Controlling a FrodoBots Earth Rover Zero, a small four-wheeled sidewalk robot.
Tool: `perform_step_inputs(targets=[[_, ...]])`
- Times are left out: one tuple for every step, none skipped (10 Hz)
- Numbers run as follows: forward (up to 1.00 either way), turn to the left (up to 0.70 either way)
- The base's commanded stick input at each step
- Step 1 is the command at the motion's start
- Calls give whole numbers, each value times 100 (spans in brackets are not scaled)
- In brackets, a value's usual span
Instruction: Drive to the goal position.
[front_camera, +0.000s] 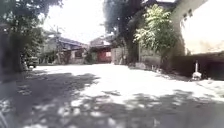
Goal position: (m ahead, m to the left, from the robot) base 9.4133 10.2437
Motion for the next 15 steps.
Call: perform_step_inputs(targets=[[85,0],[85,0],[85,0],[85,0],[85,0],[85,0],[85,0],[85,0],[85,0],[85,0],[85,0],[85,0],[85,0],[85,0],[85,0]])
